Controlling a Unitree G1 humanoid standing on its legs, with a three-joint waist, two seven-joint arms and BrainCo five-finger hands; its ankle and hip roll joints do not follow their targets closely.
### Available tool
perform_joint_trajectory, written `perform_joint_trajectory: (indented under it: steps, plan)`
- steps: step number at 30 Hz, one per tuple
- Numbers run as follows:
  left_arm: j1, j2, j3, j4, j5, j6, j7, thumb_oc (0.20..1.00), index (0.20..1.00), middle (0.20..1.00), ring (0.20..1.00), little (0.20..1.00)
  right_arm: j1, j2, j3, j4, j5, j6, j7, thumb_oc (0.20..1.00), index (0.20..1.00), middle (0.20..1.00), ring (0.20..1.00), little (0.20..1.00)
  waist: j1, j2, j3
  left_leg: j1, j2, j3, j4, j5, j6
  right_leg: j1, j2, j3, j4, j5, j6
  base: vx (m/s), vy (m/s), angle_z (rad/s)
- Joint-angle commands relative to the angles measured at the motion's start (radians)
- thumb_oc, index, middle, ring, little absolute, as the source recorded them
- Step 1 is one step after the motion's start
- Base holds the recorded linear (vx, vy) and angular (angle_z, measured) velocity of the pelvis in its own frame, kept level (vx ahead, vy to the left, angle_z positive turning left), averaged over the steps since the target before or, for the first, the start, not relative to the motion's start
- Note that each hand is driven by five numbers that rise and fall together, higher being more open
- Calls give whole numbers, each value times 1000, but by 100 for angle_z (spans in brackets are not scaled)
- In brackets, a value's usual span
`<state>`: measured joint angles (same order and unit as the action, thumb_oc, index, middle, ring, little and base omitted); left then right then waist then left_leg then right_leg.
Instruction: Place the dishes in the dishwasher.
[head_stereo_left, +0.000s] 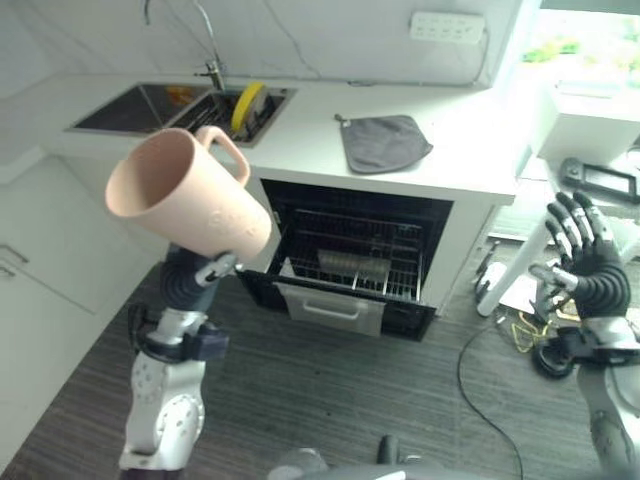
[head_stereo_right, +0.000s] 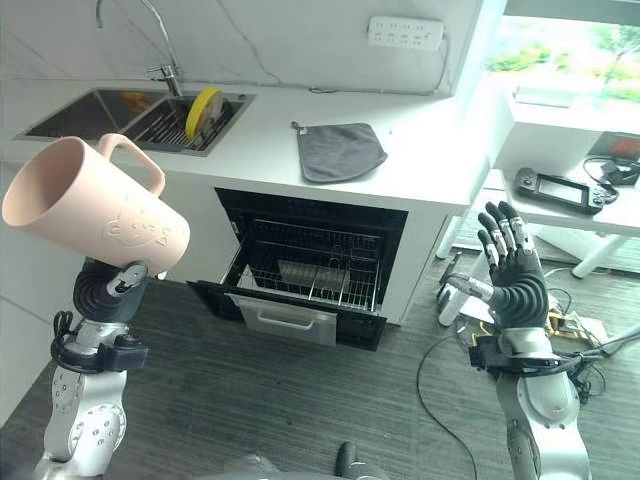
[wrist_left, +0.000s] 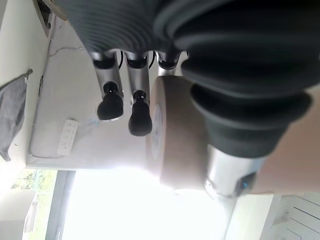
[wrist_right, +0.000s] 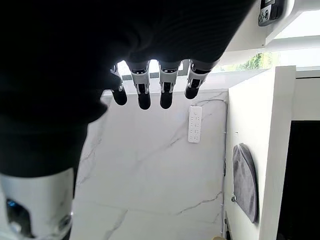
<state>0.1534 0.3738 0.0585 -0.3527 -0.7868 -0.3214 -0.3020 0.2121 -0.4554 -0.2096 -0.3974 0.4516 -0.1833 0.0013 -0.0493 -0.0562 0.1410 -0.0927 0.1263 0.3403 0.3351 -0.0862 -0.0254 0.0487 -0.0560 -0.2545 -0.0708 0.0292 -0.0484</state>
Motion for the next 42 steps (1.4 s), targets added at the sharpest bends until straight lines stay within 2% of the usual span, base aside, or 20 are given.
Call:
perform_joint_trajectory:
  steps: [1,5,8,10,11,15,19,22,24,26,27,28,31,34,35,36,37,38,41,42]
  plan:
    - [-8,33,58,-70,-89,-55,-33,200,200,200,200,200,-3,-39,-75,-30,6,-48,17,1000,1000,1000,1000,1000,-25,30,-12,149,47,-51,-368,67,-52,53,-21,38,-16,-68,118,190,254,5]
    - [-55,26,17,-31,-99,-101,-68,200,200,200,200,200,-63,-59,-103,-27,15,-65,33,1000,1000,1000,1000,1000,-29,66,-2,71,120,-130,-422,141,-111,40,-15,64,-10,-103,110,163,353,-20]
    - [-87,27,19,-28,-106,-102,-60,200,200,200,200,200,-116,-65,-92,-26,77,-41,44,1000,1000,1000,1000,1000,-20,67,9,72,127,-131,-422,135,-108,31,-49,61,15,-113,127,198,441,-21]
    - [-105,24,19,-25,-109,-77,-61,200,200,200,200,200,-97,-29,-107,-37,93,-52,66,1000,1000,1000,1000,1000,-20,60,14,79,100,-112,-419,126,-92,44,-96,56,62,-129,160,378,582,-31]
    - [-104,23,28,-41,-102,-60,-70,200,200,200,200,200,-34,6,-123,-71,88,-61,82,1000,1000,1000,1000,1000,-15,43,17,81,68,-125,-407,111,-71,35,-132,66,123,-144,188,373,518,-9]
    - [-101,27,33,-44,-91,-22,-88,200,200,200,200,200,29,59,-123,-83,180,-67,106,1000,1000,1000,1000,1000,7,9,18,74,14,-152,-384,81,-25,42,-168,58,208,-156,198,281,326,8]
    - [-101,34,19,-48,-63,-2,-85,200,200,200,200,200,44,90,-103,-100,145,-80,94,1000,1000,1000,1000,1000,20,-10,18,72,-28,-180,-386,68,14,23,-182,63,291,-109,201,162,204,16]
    - [-100,50,-9,-49,56,36,40,200,200,200,200,200,31,91,-50,-117,114,-91,40,1000,1000,1000,1000,1000,31,-8,25,79,-51,-189,-397,60,44,-38,-179,66,428,-67,198,109,174,7]
    - [-112,57,-32,-33,153,34,116,200,200,200,200,200,-5,86,-21,-106,120,-95,3,1000,1000,1000,1000,1000,33,-5,32,80,-52,-182,-396,56,47,-75,-167,75,445,-58,189,27,43,14]
    - [-140,93,-44,-16,231,27,211,200,200,200,200,200,-65,64,4,-71,100,-88,-24,1000,1000,1000,1000,1000,48,-4,46,73,-45,-189,-390,57,28,-67,-136,51,268,-108,174,-11,-148,-9]
    - [-149,102,-41,-11,254,39,241,200,200,200,200,200,-84,56,12,-56,91,-85,-28,1000,1000,1000,1000,1000,55,-10,50,67,-42,-179,-383,50,19,-51,-145,30,169,-73,181,-60,-325,-32]
    - [-150,112,-33,-2,298,38,287,200,200,200,200,200,-121,42,29,-39,112,-78,-21,1000,1000,1000,1000,1000,66,-21,55,71,-27,-140,-389,47,2,-65,-173,-30,74,5,197,-87,-361,-33]
    - [-136,119,-26,16,356,38,317,200,200,200,200,200,-143,54,61,-26,100,-76,-24,1000,1000,1000,1000,1000,64,-18,63,103,4,-115,-409,40,-10,-80,-186,-13,47,55,207,-13,-342,-37]
    - [-121,123,-36,21,467,28,392,200,200,200,200,200,-153,37,93,-31,113,-6,-24,1000,1000,1000,1000,1000,57,-19,41,143,48,-77,-413,36,-28,-44,-157,-38,-5,37,214,104,-484,-23]
    - [-127,127,-53,38,498,52,415,200,200,200,200,200,-171,28,120,-28,151,45,2,1000,1000,1000,1000,1000,55,-21,24,156,77,-51,-405,42,-46,-25,-134,-48,-12,13,211,90,-410,-32]
    - [-127,126,-55,40,502,55,420,200,200,200,200,200,-174,27,125,-28,146,48,1,1000,1000,1000,1000,1000,55,-21,23,158,80,-48,-402,42,-48,-22,-131,-49,-13,10,208,155,-655,-22]
    - [-123,113,-86,72,518,74,468,200,200,200,200,200,-222,-11,181,-26,106,87,10,1000,1000,1000,1000,1000,57,-26,18,157,95,-26,-267,-13,-51,-1,-113,-51,-16,-8,176,131,-493,-13]
    - [-117,103,-118,87,579,53,489,200,200,200,200,200,-244,-36,206,-18,103,100,9,1000,1000,1000,1000,1000,70,-33,26,100,76,-58,-136,-54,-46,11,-102,-42,-16,-16,152,141,-476,-33]
    - [-137,95,-158,119,662,38,561,200,200,200,200,200,-265,-49,223,-11,109,127,-13,1000,1000,1000,1000,1000,66,-19,27,89,95,-29,-264,39,-67,18,-87,-52,-16,-30,151,57,22,-9]
    - [-200,84,-205,164,707,64,635,200,200,200,200,200,-280,-36,249,5,91,127,3,1000,1000,1000,1000,1000,65,-12,25,97,100,-66,-353,92,-83,30,-90,-49,-16,-42,159,39,118,26]
